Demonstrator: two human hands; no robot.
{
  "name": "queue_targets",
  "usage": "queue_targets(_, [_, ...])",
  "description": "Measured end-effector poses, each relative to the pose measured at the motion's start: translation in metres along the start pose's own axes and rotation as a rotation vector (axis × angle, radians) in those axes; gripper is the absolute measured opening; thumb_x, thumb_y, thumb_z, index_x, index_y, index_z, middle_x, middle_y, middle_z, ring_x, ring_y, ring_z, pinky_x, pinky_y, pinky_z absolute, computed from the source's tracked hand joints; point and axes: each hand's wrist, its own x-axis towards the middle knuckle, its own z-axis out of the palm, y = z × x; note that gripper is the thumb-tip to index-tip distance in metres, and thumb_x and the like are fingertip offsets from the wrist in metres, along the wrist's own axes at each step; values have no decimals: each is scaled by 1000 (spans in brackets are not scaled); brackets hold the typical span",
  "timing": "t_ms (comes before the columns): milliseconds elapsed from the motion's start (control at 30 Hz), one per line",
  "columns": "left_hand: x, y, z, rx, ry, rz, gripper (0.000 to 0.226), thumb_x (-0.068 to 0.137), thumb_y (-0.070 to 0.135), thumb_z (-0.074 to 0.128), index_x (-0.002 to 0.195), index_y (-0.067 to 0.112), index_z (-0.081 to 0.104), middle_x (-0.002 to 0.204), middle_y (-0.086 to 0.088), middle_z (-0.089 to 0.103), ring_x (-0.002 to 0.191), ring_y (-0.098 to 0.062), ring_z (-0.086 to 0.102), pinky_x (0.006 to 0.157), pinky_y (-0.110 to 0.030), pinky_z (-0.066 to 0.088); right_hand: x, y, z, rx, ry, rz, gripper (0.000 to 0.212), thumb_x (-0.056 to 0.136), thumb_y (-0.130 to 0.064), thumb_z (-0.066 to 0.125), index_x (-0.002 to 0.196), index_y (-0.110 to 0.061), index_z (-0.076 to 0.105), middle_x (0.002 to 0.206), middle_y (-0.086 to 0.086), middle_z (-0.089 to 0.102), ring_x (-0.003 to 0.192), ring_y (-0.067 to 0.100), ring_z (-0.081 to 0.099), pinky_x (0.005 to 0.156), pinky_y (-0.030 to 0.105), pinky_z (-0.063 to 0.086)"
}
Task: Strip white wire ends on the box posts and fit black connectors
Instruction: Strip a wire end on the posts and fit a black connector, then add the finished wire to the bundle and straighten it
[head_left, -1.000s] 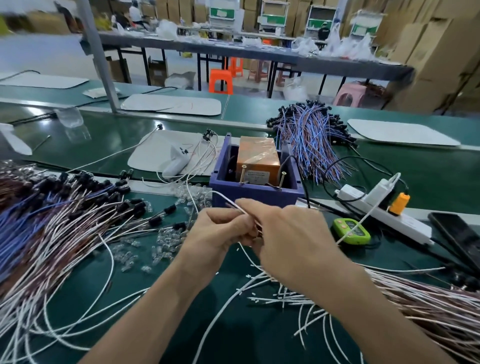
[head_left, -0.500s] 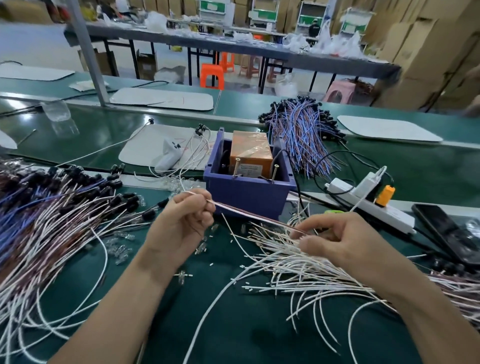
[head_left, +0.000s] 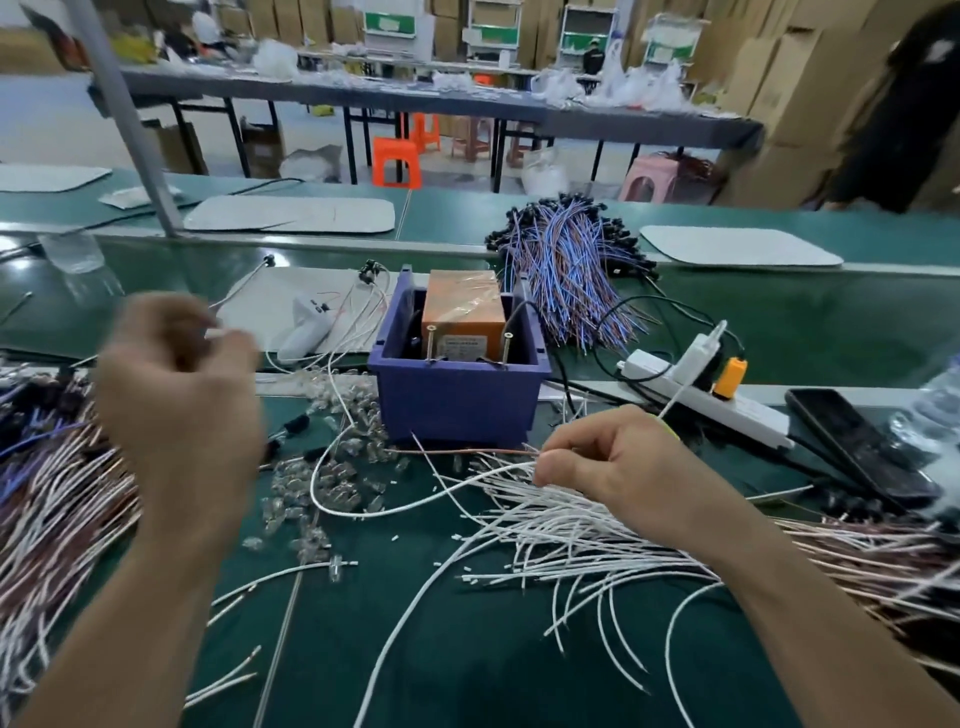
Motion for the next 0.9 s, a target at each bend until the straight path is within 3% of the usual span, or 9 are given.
queue_targets(67, [-43,34,23,207,-444,310,23,79,51,62,100,42,67,93,28,66,84,11,60,68,-15,48,6,-6,4,-11,1,-19,11,93,-26,75,82,-28,79,52,-9,52,48,4,37,49,22,30])
queue_targets(133, [-81,50,44,316,-828,359,37,84,64,51,115,48,64,106,30,66,99,9,58,84,-24,50,10,-11,5,18,-25,-56,10,94,-21,73,85,-20,79,51,-15,54,46,0,39,48,14,30])
queue_targets(200, [-100,45,56,287,-1028,336,31,96,58,45,118,46,62,94,21,71,86,3,62,79,-32,53,10,-14,-2,16,-40,-84,12,94,-23,73,84,-18,78,53,-15,56,47,-1,41,48,10,31])
queue_targets(267, [-102,33,60,161,-1059,212,24,105,46,47,104,42,70,65,10,62,58,-3,52,57,-36,45,4,-10,-19,-30,-3,-62,10,90,-31,75,82,-26,78,53,-10,56,47,2,40,46,16,32])
queue_targets(333, [-99,23,60,126,-1028,153,26,104,42,54,91,40,76,55,9,51,51,-8,39,52,-34,33,-6,-1,-40,-54,43,4,8,87,-30,79,79,-32,79,54,0,58,51,9,43,51,25,33])
queue_targets(467, [-93,22,64,206,-1108,146,12,92,44,70,84,41,78,54,14,61,46,0,42,48,-18,35,-40,18,-76,-112,95,120,13,87,-21,80,78,-30,81,50,-4,56,46,4,40,48,19,32])
queue_targets(567, [-97,33,74,275,-1095,172,7,87,47,75,81,44,78,56,9,65,47,-3,45,51,-21,40,-70,28,-100,-209,166,185,13,85,-25,82,76,-33,81,51,-8,63,45,8,45,46,19,38])
queue_targets(767, [-144,63,122,302,-1179,309,11,89,41,76,78,45,77,58,17,66,46,-1,51,44,-13,40,-136,57,-140,-464,343,320,17,80,-31,85,75,-47,80,69,-28,71,71,-6,65,66,13,49])
queue_targets(900, [-180,67,159,352,-1205,460,12,89,36,73,94,47,74,74,20,72,69,-4,64,67,-27,54,-167,84,-161,-637,489,349,18,77,-20,90,82,-37,83,63,-27,62,74,-13,62,68,-3,40])
